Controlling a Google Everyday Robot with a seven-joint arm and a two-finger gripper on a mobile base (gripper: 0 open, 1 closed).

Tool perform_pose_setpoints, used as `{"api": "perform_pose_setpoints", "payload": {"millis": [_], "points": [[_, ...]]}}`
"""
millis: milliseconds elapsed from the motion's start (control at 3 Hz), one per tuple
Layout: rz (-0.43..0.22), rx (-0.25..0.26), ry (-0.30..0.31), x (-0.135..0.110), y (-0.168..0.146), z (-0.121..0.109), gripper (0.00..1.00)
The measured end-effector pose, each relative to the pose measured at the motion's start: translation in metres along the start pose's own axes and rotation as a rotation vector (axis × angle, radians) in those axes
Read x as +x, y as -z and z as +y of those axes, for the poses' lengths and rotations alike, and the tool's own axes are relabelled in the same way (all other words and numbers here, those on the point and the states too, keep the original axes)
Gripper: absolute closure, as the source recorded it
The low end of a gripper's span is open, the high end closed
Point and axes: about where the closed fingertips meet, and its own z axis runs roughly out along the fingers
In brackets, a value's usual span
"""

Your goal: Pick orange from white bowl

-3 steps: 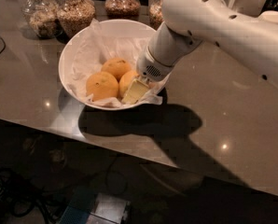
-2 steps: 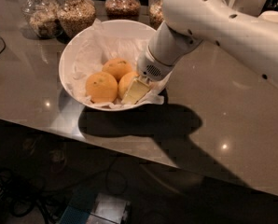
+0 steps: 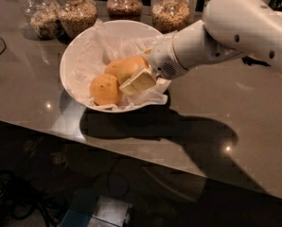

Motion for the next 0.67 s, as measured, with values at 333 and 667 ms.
{"api": "perform_pose_setpoints", "payload": {"millis": [333, 667], "points": [[-0.211, 0.037, 0.049, -0.038, 0.043, 0.010, 1.00], [-0.336, 0.080, 0.125, -0.053, 0.101, 0.025, 1.00]]}}
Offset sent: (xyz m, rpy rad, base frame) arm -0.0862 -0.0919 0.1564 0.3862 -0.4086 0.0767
